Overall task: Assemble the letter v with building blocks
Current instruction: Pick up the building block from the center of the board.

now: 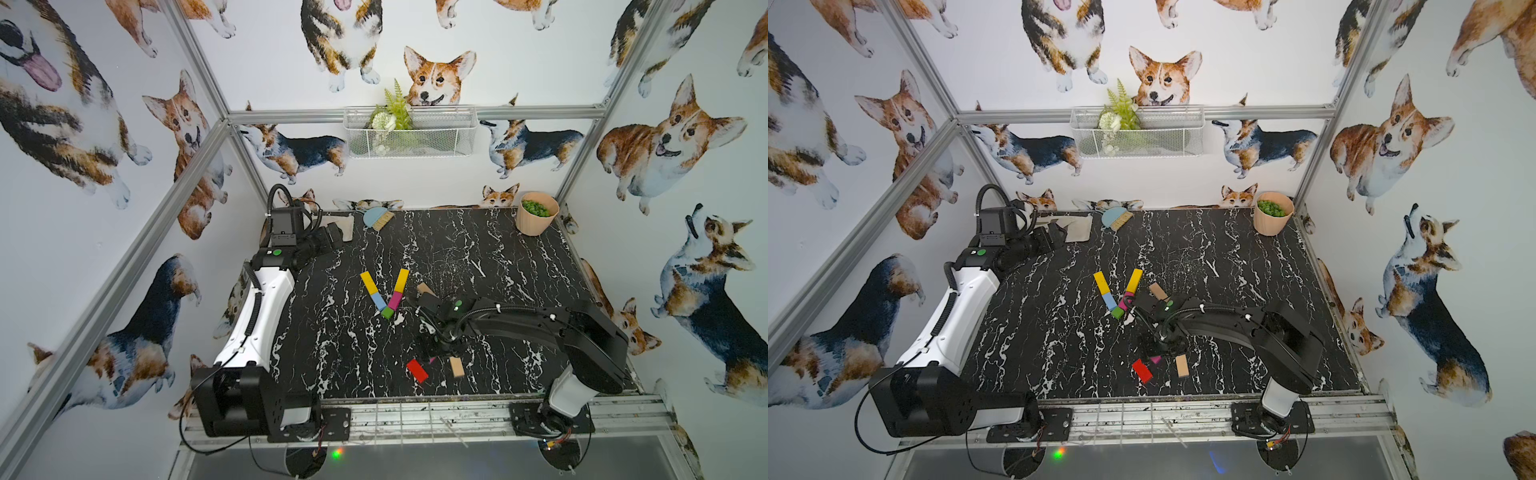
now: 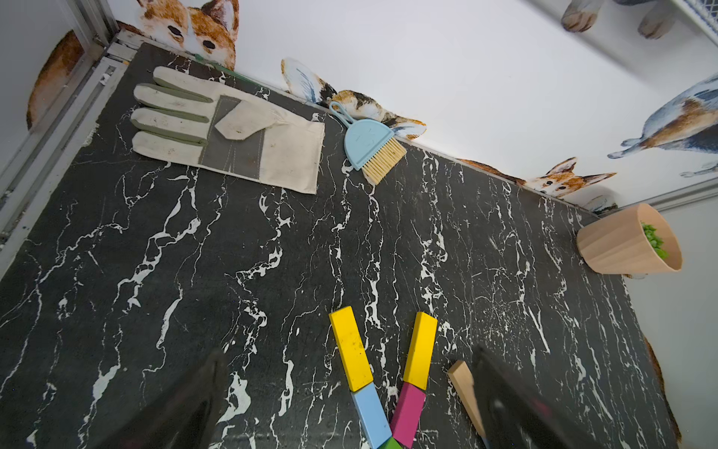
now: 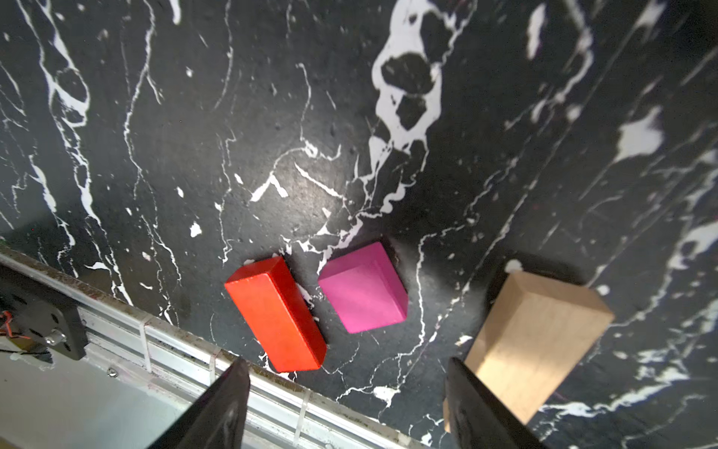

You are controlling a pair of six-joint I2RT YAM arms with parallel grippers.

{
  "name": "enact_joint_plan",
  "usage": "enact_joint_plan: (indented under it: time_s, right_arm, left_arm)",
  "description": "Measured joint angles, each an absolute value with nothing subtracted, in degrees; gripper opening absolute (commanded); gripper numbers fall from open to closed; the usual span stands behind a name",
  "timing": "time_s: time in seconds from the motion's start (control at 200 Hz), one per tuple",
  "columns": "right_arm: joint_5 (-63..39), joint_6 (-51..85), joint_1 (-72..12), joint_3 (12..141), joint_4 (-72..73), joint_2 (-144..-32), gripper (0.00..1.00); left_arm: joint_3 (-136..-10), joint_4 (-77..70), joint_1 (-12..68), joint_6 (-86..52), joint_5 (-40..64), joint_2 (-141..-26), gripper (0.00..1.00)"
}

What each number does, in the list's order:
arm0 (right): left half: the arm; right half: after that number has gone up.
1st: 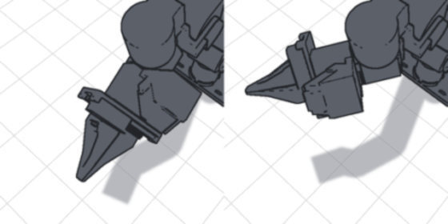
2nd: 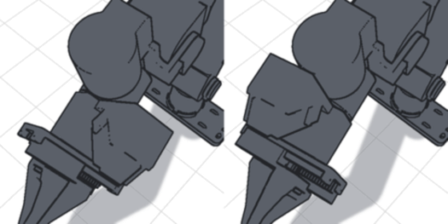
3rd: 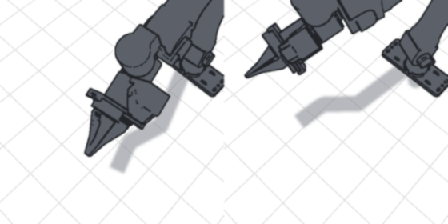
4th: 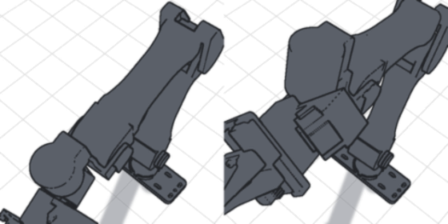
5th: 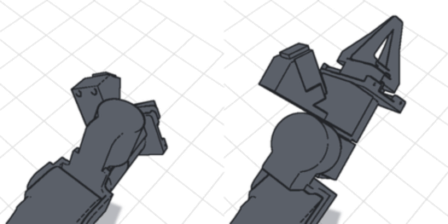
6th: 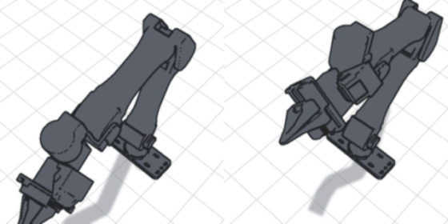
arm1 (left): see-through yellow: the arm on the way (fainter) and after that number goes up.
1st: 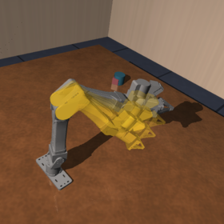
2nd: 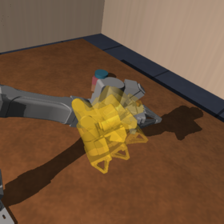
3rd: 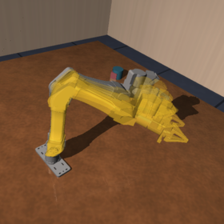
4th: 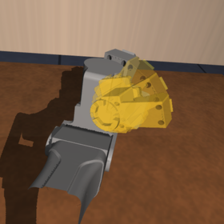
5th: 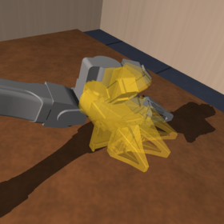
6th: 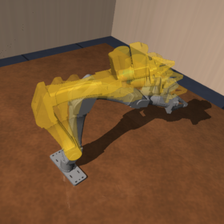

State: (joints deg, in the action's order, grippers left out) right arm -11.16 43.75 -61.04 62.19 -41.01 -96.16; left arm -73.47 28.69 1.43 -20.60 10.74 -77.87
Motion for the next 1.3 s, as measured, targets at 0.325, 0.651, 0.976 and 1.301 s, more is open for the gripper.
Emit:
enact_joint_plan:
  time_s: [0.325,0.651,0.976,1.301]
  right_arm:
    - [-14.44,45.25,-61.12,63.05,-40.03,-99.74,0.8]
    - [-16.19,45.23,-60.2,64.79,-39.22,-102.85,0.79]
    - [-16.78,44.93,-58.26,68.18,-38.79,-106.21,0.79]
    - [-14.04,42.94,-57.98,72.75,-41.36,-108.18,0.78]
  left_arm:
    - [-73.43,28.69,1.43,-20.69,10.76,-77.87,1.0]
    - [-73.43,28.69,1.43,-20.75,10.76,-77.87,1.0]
    - [-73.43,28.69,1.43,-20.73,10.74,-77.87,1.0]
    - [-73.43,28.71,1.43,-20.73,10.72,-77.89,1.0]
